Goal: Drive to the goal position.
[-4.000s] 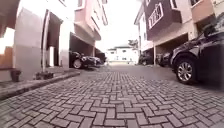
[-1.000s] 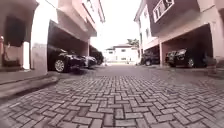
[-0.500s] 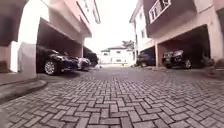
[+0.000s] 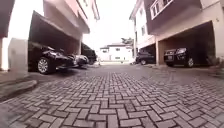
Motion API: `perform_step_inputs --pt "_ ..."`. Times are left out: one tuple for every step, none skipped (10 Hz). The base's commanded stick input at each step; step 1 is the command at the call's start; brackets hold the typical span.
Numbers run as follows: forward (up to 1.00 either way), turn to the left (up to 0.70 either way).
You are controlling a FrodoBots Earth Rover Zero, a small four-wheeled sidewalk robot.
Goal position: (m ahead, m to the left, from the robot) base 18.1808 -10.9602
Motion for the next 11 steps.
perform_step_inputs --pt "0.69 0.03" --pt "0.69 0.03" --pt "0.69 0.03" --pt "0.69 0.03" --pt "0.69 0.03" --pt "0.69 0.03" --pt "0.69 0.03" --pt "0.69 0.03" --pt "0.69 0.03" --pt "0.69 0.03" --pt "0.69 0.03"
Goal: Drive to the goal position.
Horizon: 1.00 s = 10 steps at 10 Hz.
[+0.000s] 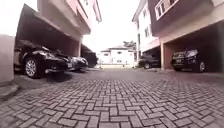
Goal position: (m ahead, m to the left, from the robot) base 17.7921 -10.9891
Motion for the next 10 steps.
perform_step_inputs --pt "0.69 0.03" --pt "0.69 0.03" --pt "0.69 0.03" --pt "0.69 0.03" --pt "0.69 0.03" --pt "0.69 0.03" --pt "0.69 0.03" --pt "0.69 0.03" --pt "0.69 0.03" --pt "0.69 0.03"
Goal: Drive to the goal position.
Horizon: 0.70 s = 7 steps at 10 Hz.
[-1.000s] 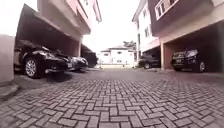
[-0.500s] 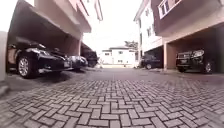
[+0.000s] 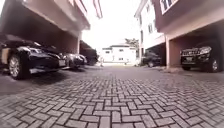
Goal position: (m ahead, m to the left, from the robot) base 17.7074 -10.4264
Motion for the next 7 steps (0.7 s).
perform_step_inputs --pt "0.69 0.03" --pt "0.69 -0.34" --pt "0.69 -0.21" --pt "0.69 -0.08" --pt "0.69 0.02" --pt "0.69 -0.02" --pt "0.69 -0.20"
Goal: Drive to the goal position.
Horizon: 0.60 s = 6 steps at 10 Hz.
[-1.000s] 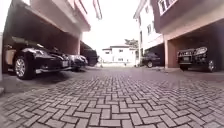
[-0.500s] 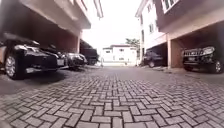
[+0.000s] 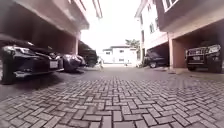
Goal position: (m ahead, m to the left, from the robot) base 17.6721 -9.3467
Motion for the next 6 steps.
perform_step_inputs --pt "0.69 0.03" --pt "0.69 0.03" --pt "0.69 0.03" --pt "0.69 0.03" --pt "0.69 0.03" --pt "0.69 0.03"
